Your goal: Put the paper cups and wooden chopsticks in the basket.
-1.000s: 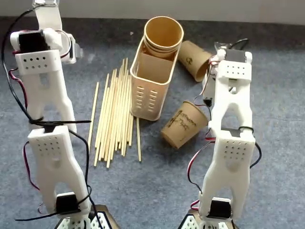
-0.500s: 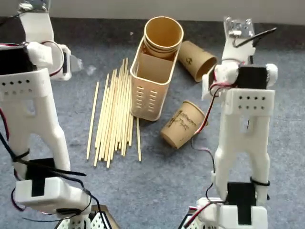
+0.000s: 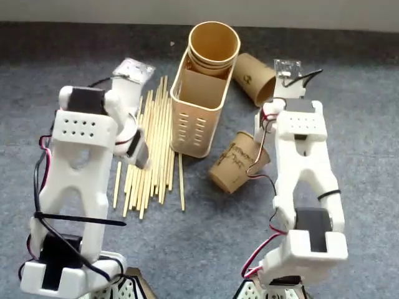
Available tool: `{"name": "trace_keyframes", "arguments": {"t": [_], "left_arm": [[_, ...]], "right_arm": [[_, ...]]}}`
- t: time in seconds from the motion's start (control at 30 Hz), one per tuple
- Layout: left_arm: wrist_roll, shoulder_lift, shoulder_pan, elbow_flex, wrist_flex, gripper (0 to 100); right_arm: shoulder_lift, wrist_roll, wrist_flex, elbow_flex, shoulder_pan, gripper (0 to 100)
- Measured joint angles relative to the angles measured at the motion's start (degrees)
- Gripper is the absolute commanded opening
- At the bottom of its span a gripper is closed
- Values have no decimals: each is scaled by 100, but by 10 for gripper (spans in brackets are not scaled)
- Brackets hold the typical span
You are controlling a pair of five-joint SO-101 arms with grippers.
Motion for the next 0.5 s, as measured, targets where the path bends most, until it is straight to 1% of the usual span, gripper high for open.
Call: {"name": "trace_keyframes", "arguments": {"t": [0.13,0.3,0.43,0.5], "left_arm": [[-70,-264,281,967,-422,220],[-70,-510,545,1943,-993,220],[-70,-519,1037,2576,-1459,220],[-70,-519,1257,2796,-1662,220]], "right_arm": [[668,0,105,-580,193,286],[826,0,308,-853,290,286],[826,0,633,-862,211,286],[826,0,826,-870,62,286]]}}
